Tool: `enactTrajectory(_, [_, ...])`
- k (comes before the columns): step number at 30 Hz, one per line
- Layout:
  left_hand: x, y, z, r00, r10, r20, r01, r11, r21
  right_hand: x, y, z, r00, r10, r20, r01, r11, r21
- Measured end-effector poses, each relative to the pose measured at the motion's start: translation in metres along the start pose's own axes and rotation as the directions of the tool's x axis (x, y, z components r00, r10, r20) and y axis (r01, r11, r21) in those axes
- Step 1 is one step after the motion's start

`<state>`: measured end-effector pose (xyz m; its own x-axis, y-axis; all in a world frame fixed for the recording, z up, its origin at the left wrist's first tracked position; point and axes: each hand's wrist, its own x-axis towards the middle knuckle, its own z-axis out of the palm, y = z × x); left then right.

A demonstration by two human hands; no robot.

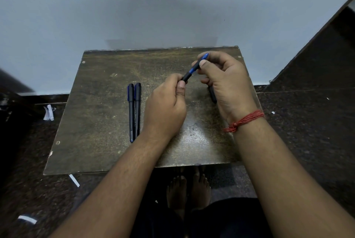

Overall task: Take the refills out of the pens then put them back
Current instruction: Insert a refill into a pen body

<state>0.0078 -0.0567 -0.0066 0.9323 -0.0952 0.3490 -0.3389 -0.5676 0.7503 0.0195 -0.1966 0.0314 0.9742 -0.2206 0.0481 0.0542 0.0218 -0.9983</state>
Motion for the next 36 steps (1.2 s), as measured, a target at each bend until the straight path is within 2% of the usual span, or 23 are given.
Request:
enactTrajectory(14, [-0.002, 0.004, 0.002, 1.000, 0.000, 0.020, 0.001, 1.000, -0.018, 0.003, 0.007, -0.003, 1.000, 0.023, 0.020, -0.023, 1.000, -0.004])
enactTrajectory(17, [-0.002, 0.006, 0.002, 1.000, -0.003, 0.013, 0.003, 1.000, -0.028, 0.004, 0.008, -0.006, 0.999, 0.035, 0.010, -0.035, 0.997, 0.063])
enactTrajectory(22, [-0.002, 0.006, 0.002, 1.000, 0.000, 0.016, 0.001, 0.999, -0.033, 0.006, 0.006, -0.010, 0.996, 0.004, 0.093, -0.023, 0.980, 0.196])
enactTrajectory(26, [-0.003, 0.005, 0.003, 1.000, 0.008, 0.010, -0.008, 1.000, -0.030, 0.004, 0.007, -0.004, 0.998, 0.045, 0.034, -0.051, 0.983, 0.176])
enactTrajectory(30, [-0.002, 0.007, 0.004, 1.000, 0.009, 0.014, -0.009, 0.999, -0.034, 0.004, 0.011, -0.002, 0.999, 0.036, -0.006, -0.035, 0.996, 0.085])
enactTrajectory(36, [-0.002, 0.006, 0.003, 1.000, -0.001, 0.009, 0.001, 0.999, -0.046, 0.004, 0.010, -0.006, 0.995, -0.005, 0.095, -0.009, 0.989, 0.147])
